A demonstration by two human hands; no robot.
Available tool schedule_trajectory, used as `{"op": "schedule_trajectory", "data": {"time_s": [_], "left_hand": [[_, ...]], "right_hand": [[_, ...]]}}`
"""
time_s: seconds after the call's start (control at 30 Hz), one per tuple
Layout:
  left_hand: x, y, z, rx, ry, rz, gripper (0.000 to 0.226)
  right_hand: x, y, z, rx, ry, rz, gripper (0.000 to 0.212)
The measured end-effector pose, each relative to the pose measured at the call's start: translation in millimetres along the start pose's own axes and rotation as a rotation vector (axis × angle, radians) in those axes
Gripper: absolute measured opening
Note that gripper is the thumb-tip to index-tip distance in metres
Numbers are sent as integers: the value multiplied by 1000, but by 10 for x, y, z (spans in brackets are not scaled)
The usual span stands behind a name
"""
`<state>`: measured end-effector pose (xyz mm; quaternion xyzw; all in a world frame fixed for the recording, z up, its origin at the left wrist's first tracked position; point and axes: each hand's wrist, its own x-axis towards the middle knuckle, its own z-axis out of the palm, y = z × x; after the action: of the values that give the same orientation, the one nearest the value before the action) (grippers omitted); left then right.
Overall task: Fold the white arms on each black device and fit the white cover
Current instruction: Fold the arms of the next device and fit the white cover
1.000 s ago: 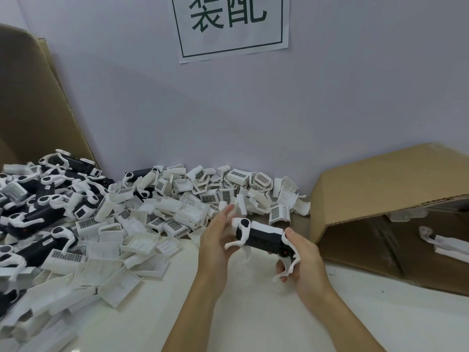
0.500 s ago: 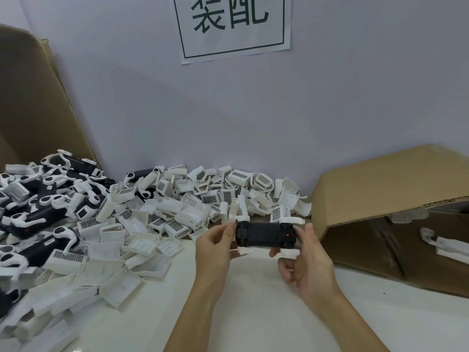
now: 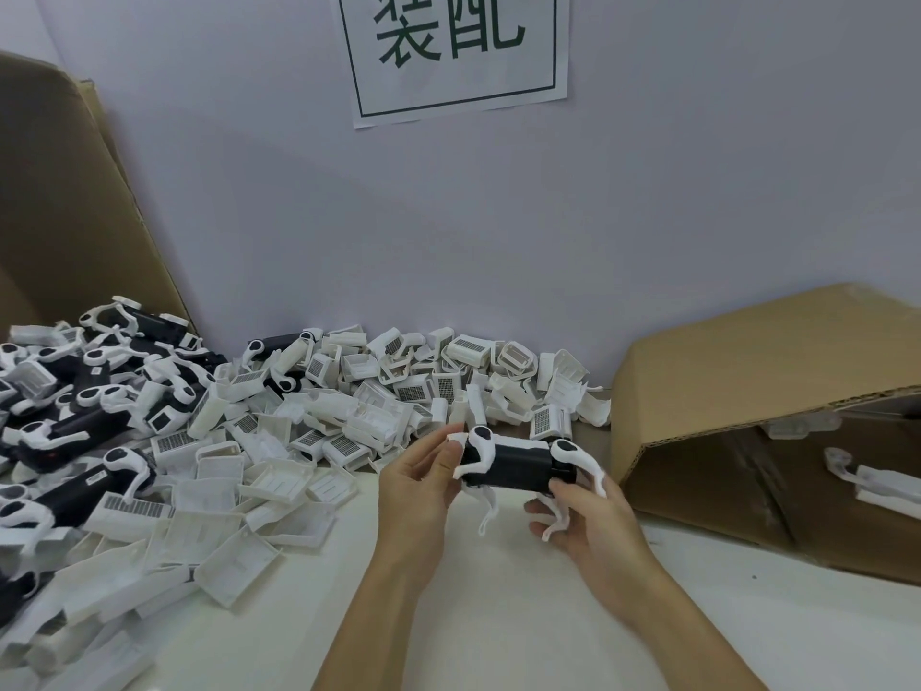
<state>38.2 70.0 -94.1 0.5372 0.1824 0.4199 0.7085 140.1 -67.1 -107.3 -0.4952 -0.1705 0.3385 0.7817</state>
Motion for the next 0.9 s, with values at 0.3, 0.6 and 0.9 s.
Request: {"op": "schedule_trajectory", "data": {"time_s": [0.3,0.6,0.9], "left_hand": [[118,-24,-139,-166,38,-15,24],[66,23,-110,-235,-52,-250,34],[30,-43,-20,-63,133,-125,24]], "right_hand": [[-90,-71,38,144,-285,210,53],[-32,-58,7,75,-69,-172,48],[-77,128,160,-643,-50,-545,59]]}}
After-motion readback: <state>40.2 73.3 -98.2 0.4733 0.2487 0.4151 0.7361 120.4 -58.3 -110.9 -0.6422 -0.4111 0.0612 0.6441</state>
